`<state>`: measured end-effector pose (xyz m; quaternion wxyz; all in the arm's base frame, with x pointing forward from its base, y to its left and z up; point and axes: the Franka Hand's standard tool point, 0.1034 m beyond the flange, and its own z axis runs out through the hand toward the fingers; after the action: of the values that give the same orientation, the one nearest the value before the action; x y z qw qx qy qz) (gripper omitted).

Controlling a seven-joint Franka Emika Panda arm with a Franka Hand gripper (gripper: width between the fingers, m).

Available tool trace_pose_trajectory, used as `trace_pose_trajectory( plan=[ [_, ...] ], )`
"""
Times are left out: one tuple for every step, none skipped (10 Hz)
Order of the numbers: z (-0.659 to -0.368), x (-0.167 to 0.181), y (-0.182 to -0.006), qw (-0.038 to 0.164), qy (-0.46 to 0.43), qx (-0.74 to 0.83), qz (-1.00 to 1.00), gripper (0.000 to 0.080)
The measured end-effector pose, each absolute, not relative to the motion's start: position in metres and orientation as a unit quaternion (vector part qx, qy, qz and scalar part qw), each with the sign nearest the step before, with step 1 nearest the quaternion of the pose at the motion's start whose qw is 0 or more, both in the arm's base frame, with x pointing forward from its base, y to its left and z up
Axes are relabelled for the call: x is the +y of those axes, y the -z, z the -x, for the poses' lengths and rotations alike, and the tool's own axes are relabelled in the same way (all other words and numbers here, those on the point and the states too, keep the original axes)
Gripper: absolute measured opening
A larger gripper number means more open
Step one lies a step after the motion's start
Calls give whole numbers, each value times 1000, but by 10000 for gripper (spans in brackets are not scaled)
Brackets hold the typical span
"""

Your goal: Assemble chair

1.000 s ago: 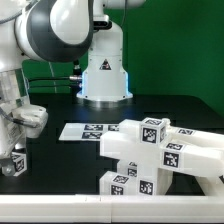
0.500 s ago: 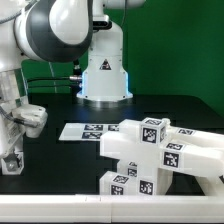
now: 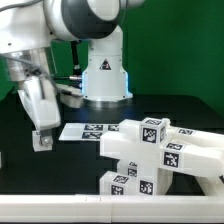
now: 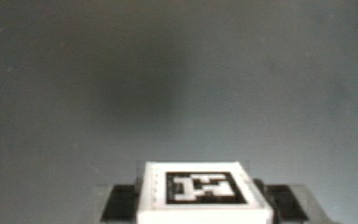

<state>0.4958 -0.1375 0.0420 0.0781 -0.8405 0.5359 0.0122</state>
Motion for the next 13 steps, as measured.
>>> trace_pose_trajectory(
  plan=[
    [-495, -138, -41, 78, -10, 512, 856, 280],
    [-495, -138, -41, 78, -8, 481, 873, 281],
    [-495, -137, -42, 73, 0, 444, 893, 281],
    [-491, -126, -42, 49, 24, 361, 931, 281],
    [-483, -117, -40, 43, 27, 279, 959, 281],
    [-479, -120, -36, 39, 26, 228, 972, 281],
    [-481, -125, -37, 35, 31, 213, 976, 281],
    [-480, -125, -37, 32, 31, 186, 982, 281],
    [-480, -126, -37, 30, 31, 149, 988, 281],
    [-479, -123, -37, 27, 23, 88, 995, 281],
    [-476, -116, -35, 31, 1, 12, 999, 281],
    [-471, -111, -34, 50, -22, -50, 997, 281],
    [-469, -112, -34, 50, -22, -102, 993, 281]
  ],
)
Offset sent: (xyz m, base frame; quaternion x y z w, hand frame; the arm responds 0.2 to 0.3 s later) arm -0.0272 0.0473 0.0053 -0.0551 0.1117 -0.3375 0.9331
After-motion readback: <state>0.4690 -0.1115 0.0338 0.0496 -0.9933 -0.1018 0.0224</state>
